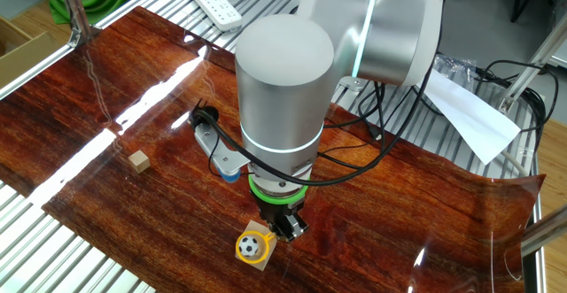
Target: Attach the bubble ring to the ball
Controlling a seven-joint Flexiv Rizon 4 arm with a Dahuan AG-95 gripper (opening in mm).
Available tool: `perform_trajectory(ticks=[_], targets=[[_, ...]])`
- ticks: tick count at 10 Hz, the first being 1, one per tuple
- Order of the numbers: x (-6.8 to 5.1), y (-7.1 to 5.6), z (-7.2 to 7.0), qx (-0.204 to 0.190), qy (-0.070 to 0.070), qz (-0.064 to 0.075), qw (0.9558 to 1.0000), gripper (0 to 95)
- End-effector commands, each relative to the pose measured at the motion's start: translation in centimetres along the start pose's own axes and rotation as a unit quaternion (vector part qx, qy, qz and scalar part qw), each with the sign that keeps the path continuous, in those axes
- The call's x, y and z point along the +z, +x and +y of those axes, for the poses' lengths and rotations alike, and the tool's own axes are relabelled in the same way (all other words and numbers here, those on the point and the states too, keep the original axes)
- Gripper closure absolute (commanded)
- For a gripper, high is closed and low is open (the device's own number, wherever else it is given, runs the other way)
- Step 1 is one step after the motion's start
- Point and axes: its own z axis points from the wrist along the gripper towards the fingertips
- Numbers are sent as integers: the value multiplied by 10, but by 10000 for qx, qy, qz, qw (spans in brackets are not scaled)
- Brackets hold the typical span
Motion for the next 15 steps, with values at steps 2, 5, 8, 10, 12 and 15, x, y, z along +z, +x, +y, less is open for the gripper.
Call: perform_trajectory(ticks=[2, 5, 8, 10, 12, 15], targets=[[0, 0, -1, 36, 27, -3, 10000, 950], [1, 1, -1, 51, 33, 5, 10000, 760], [1, 1, -1, 83, 40, 1, 10000, 760], [1, 1, -1, 112, 44, -3, 9999, 760], [1, 1, -1, 127, 46, -5, 9999, 760], [1, 1, -1, 134, 36, 2, 9999, 760]])
